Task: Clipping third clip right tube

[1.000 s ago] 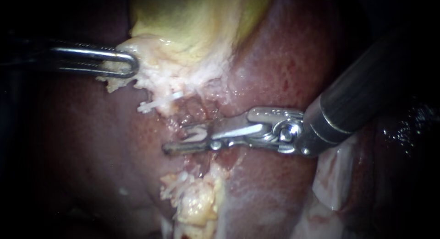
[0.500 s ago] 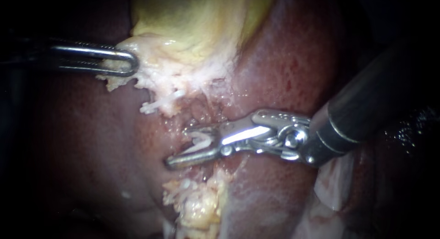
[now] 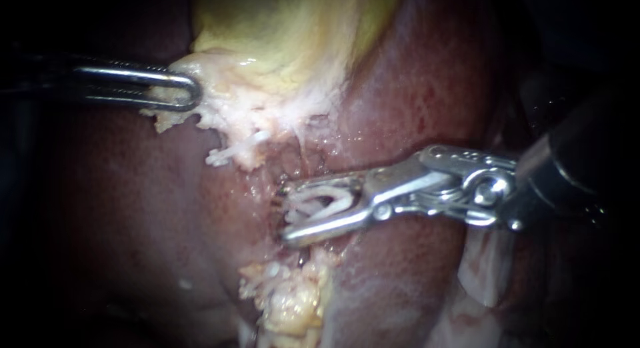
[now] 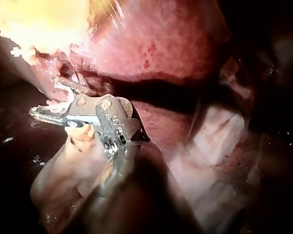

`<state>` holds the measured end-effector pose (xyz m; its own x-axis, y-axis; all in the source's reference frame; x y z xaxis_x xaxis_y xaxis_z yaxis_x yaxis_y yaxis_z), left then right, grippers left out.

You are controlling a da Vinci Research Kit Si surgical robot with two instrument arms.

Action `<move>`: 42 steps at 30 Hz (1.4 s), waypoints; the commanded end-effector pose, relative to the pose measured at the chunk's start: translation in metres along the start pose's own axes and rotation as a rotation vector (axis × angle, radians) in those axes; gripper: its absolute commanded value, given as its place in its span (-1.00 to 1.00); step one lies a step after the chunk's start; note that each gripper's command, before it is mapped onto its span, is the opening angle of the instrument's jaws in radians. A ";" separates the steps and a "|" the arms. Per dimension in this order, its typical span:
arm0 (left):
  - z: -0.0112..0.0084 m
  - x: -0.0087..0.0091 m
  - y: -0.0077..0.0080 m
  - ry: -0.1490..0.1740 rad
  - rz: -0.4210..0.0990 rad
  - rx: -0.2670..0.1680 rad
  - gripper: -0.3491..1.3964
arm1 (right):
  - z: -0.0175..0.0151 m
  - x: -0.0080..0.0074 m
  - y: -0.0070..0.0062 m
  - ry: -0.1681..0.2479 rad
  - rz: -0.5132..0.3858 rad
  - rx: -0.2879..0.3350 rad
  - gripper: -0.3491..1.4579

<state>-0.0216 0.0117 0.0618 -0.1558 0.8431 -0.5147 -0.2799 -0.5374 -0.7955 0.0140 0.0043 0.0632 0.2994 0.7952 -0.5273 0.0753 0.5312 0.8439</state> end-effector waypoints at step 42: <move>-0.0001 -0.0001 0.0001 0.000 0.000 0.000 -1.00 | 0.0017 -0.0046 0.0091 0.047 0.027 -0.025 -0.07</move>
<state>-0.0215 0.0116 0.0617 -0.1559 0.8430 -0.5148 -0.2795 -0.5375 -0.7956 0.0152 0.0050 0.0735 0.2510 0.8274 -0.5024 0.0451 0.5084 0.8599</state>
